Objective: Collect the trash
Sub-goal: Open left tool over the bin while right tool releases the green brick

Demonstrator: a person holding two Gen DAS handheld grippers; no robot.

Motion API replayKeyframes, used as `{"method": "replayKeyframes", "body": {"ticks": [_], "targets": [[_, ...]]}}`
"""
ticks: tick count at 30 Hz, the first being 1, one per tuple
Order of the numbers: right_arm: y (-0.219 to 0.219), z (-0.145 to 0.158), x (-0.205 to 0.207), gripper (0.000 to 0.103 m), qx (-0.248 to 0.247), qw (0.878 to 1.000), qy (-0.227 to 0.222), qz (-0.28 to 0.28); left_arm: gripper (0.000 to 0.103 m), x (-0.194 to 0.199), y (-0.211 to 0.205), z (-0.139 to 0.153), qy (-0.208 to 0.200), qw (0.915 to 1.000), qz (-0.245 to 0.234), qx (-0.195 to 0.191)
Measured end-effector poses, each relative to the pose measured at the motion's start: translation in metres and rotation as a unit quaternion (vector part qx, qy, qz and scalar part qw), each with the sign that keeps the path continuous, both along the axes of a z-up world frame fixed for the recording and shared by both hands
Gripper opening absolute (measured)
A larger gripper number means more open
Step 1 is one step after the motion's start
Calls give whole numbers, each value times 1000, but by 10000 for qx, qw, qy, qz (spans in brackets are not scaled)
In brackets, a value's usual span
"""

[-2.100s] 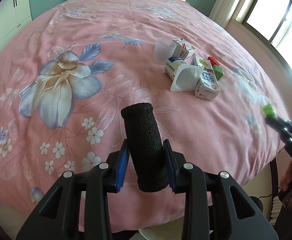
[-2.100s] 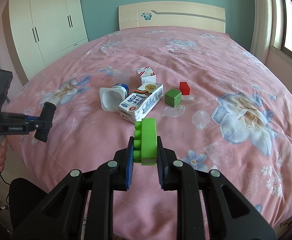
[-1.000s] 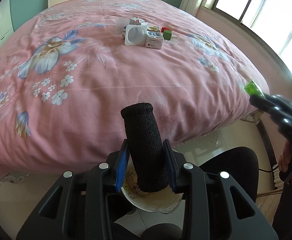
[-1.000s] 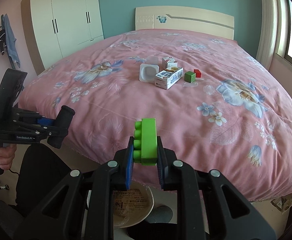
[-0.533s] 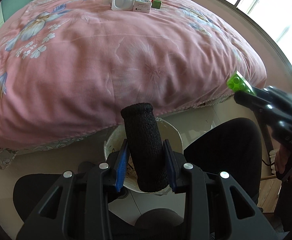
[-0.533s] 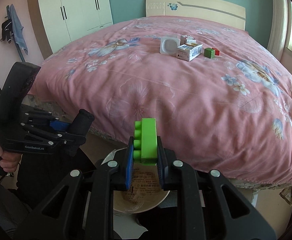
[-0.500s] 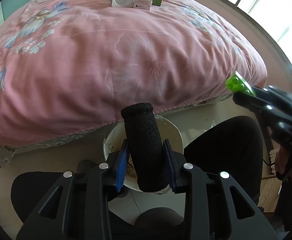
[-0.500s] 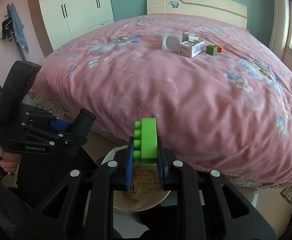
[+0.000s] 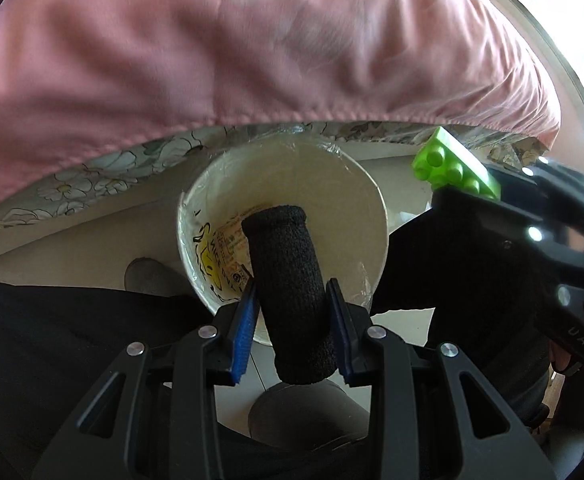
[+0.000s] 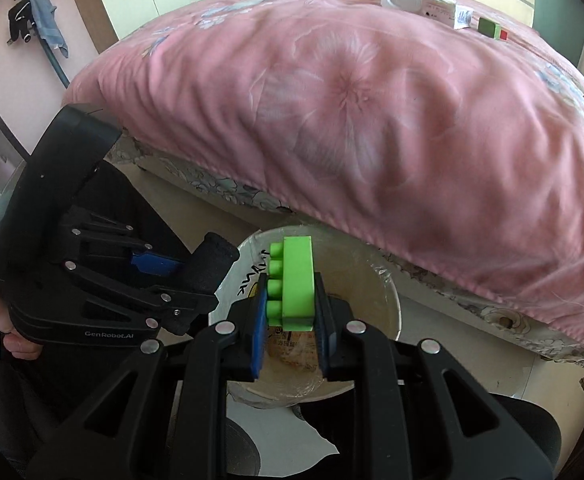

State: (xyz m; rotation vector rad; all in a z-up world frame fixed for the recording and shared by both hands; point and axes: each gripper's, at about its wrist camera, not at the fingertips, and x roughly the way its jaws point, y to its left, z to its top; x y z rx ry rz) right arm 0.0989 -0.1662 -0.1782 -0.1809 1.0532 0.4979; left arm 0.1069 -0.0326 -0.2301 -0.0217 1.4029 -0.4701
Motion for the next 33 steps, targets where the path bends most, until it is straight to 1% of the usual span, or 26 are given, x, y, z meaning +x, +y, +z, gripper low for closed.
{"method": "replayKeyframes", "body": {"ticks": [4, 8, 16, 23, 29, 30, 31, 33], "targets": [[6, -23, 8, 21, -70, 9996, 245, 95, 37, 5, 1, -20, 181, 9998, 35, 111], [9, -39, 15, 21, -108, 9989, 431, 117, 37, 12, -1, -37, 326, 9992, -9, 236], [9, -68, 27, 21, -285, 9971, 702, 102, 37, 26, -11, -65, 583, 9979, -103, 253], [8, -75, 39, 21, -311, 9960, 838, 96, 37, 37, -21, -80, 724, 9968, -220, 265], [9, -83, 48, 21, -422, 9958, 804, 126, 37, 39, -24, -87, 786, 9960, -276, 314], [9, -83, 48, 21, -422, 9959, 791, 130, 39, 39, -25, -87, 807, 9959, -284, 296], [9, -85, 48, 21, -436, 9959, 787, 123, 46, 39, -25, -88, 829, 9957, -299, 279], [10, -87, 49, 24, -451, 9955, 825, 139, 57, 38, -27, -88, 806, 9959, -302, 294]]}}
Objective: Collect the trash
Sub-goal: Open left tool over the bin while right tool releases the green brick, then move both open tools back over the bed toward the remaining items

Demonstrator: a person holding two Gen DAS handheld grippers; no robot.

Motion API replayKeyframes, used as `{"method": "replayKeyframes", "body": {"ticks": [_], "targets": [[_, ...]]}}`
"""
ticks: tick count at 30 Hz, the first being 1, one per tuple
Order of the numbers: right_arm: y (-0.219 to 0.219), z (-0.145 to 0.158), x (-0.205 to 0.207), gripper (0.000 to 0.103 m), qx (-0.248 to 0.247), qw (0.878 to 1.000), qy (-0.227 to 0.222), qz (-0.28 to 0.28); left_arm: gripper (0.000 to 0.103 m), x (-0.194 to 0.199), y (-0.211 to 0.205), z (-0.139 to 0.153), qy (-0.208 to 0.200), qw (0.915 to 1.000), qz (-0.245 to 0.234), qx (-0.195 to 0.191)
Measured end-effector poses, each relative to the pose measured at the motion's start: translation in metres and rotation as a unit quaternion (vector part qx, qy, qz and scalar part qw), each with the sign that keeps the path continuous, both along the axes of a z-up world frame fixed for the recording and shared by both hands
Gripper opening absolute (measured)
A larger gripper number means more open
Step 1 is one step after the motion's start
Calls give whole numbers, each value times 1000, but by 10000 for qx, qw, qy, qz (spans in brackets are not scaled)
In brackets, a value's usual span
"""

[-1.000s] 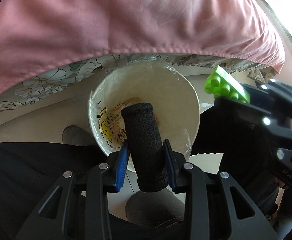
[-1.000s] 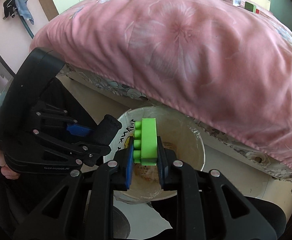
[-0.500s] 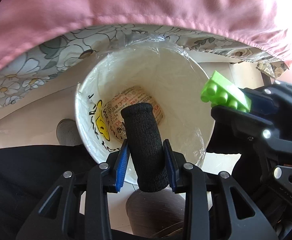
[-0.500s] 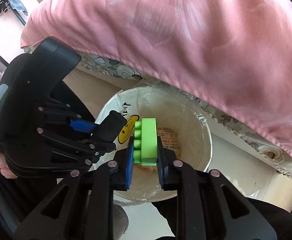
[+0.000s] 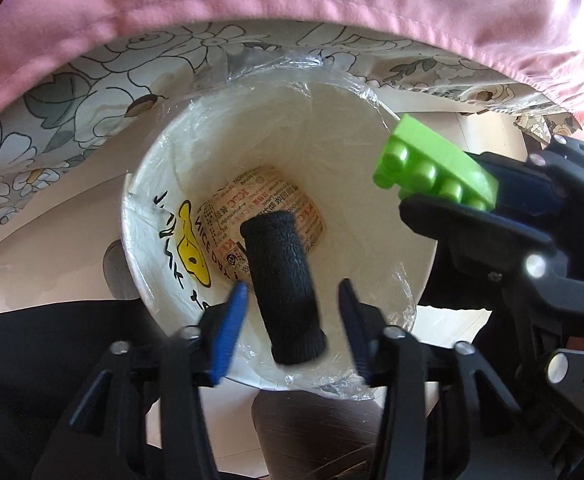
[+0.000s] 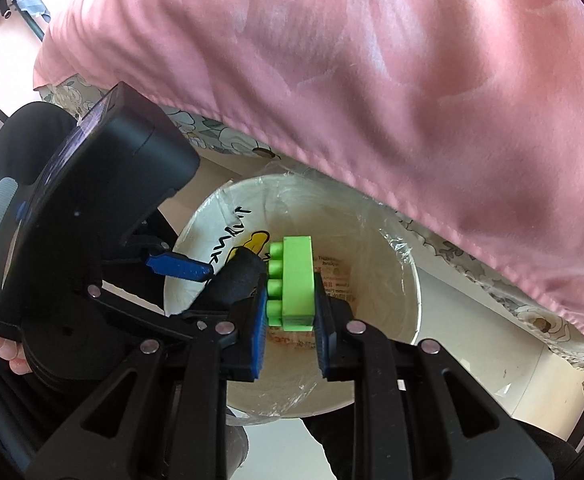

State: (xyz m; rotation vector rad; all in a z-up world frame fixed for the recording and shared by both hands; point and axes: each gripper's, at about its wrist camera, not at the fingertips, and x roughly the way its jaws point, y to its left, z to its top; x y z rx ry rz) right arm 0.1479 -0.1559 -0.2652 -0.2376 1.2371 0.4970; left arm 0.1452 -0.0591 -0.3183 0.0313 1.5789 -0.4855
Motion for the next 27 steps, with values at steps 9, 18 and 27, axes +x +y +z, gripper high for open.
{"method": "replayKeyframes", "body": {"ticks": [9, 18, 27], "targets": [[-9, 9, 3, 76, 0, 9992, -221, -319, 88, -4, -7, 3, -52, 10000, -77, 15], [-14, 18, 3, 89, -53, 9985, -301, -456, 92, -6, -11, 8, -144, 9998, -35, 150], [-19, 26, -7, 90, -38, 9980, -413, -471, 92, -9, -12, 12, -247, 9995, -7, 198]]}}
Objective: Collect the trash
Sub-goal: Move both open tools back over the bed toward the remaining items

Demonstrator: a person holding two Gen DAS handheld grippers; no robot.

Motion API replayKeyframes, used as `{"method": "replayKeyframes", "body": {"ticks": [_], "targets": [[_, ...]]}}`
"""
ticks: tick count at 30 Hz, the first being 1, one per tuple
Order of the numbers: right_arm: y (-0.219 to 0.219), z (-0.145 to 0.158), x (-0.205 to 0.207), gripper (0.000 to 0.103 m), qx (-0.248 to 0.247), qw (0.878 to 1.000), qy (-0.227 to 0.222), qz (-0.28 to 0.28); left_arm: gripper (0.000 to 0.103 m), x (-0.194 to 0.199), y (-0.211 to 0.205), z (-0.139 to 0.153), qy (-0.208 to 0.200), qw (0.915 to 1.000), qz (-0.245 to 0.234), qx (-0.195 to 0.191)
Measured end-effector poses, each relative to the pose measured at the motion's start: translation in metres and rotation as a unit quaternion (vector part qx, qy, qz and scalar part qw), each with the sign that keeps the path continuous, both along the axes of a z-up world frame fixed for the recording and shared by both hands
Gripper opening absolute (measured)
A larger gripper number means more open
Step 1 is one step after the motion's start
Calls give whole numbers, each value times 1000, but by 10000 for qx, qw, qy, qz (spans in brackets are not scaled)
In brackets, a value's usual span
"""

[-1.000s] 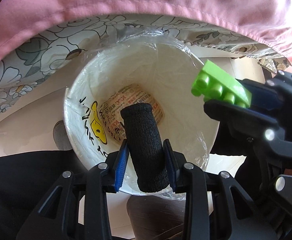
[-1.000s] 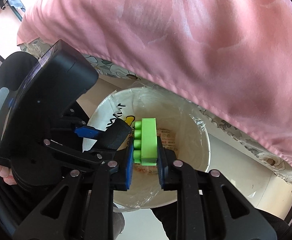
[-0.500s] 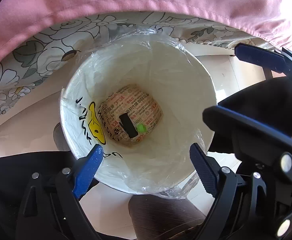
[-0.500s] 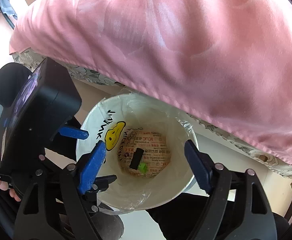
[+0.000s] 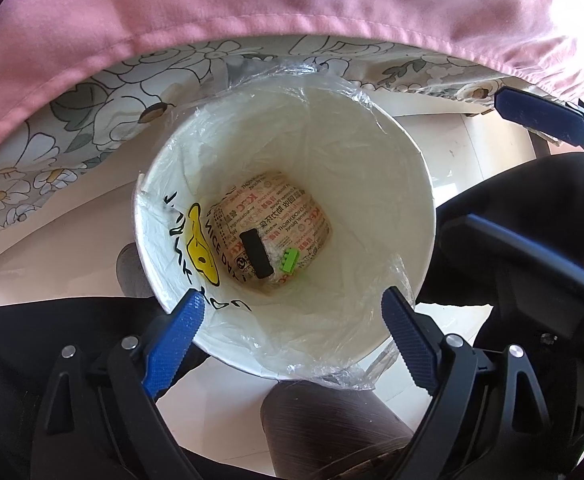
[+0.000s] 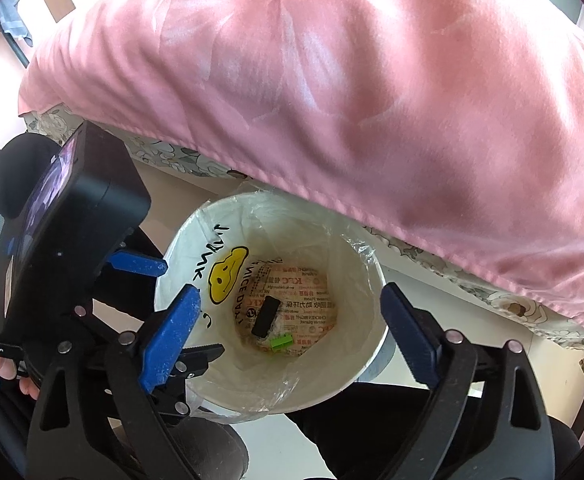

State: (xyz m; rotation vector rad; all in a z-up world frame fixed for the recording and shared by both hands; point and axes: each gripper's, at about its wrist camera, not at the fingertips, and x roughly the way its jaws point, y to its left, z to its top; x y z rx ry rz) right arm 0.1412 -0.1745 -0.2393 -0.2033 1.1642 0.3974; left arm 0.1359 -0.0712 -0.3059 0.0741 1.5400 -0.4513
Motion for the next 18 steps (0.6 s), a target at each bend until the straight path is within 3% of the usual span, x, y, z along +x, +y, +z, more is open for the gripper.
{"method": "replayKeyframes", "body": {"ticks": [11, 18], "targets": [[-8, 37, -22, 90, 81, 9992, -393, -69, 92, -12, 9, 29, -319, 9995, 72, 53], [-22, 86, -38, 90, 673, 9951, -689, -240, 92, -20, 20, 85, -1281, 9904, 355, 382]]}}
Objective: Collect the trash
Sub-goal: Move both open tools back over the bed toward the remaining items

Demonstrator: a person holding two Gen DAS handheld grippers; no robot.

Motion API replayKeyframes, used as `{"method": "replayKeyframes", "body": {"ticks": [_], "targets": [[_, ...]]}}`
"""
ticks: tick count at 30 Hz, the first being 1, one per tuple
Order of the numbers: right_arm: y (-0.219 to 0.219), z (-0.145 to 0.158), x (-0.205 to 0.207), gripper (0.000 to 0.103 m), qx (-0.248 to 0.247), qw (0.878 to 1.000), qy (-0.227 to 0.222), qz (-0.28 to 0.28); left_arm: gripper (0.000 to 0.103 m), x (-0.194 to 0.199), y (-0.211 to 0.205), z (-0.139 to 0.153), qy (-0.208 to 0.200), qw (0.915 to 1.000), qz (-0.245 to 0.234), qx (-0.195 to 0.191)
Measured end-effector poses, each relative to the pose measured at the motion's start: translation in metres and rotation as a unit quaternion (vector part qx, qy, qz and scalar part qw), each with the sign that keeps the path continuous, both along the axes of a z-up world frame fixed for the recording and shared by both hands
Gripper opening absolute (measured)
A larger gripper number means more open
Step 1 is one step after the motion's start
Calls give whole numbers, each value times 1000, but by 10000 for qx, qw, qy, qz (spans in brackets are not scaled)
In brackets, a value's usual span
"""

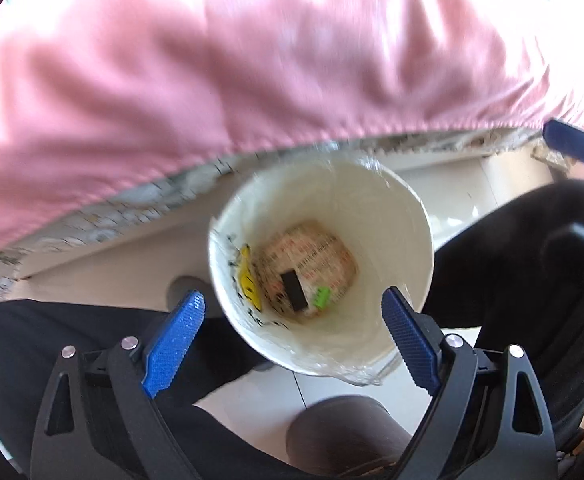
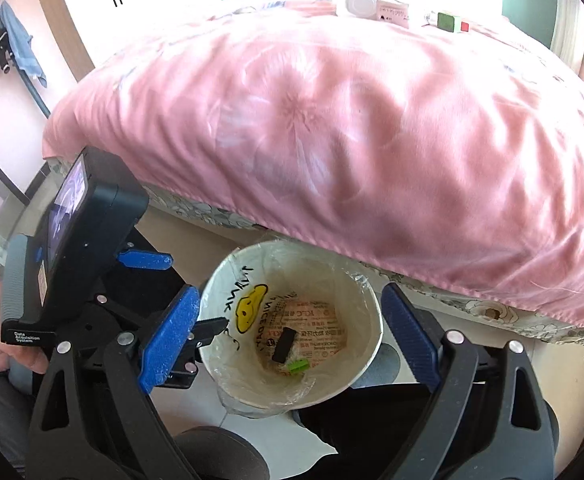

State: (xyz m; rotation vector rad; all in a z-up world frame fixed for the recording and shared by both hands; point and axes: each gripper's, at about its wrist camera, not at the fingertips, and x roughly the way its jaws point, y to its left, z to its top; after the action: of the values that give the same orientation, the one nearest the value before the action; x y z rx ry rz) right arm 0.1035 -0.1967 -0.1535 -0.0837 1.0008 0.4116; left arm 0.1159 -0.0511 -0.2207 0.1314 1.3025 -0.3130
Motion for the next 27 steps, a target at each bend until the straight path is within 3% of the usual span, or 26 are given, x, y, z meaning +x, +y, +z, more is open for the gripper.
{"method": "replayKeyframes", "body": {"ticks": [5, 10, 19, 27], "targets": [[-14, 32, -4, 90, 532, 9982, -173, -219, 92, 2, 11, 46, -664, 9975, 245, 46], [-35, 60, -5, 90, 1102, 9913, -473, -540, 92, 12, 22, 88, -1345, 9893, 569, 76], [-53, 98, -2, 90, 832, 9856, -1170, -898, 95, 33, 42, 151, -2444, 9657, 874, 97], [-53, 128, 6, 90, 37, 9700, -2254, -915, 95, 56, 52, 183, -2724, 9567, 1023, -57]]}}
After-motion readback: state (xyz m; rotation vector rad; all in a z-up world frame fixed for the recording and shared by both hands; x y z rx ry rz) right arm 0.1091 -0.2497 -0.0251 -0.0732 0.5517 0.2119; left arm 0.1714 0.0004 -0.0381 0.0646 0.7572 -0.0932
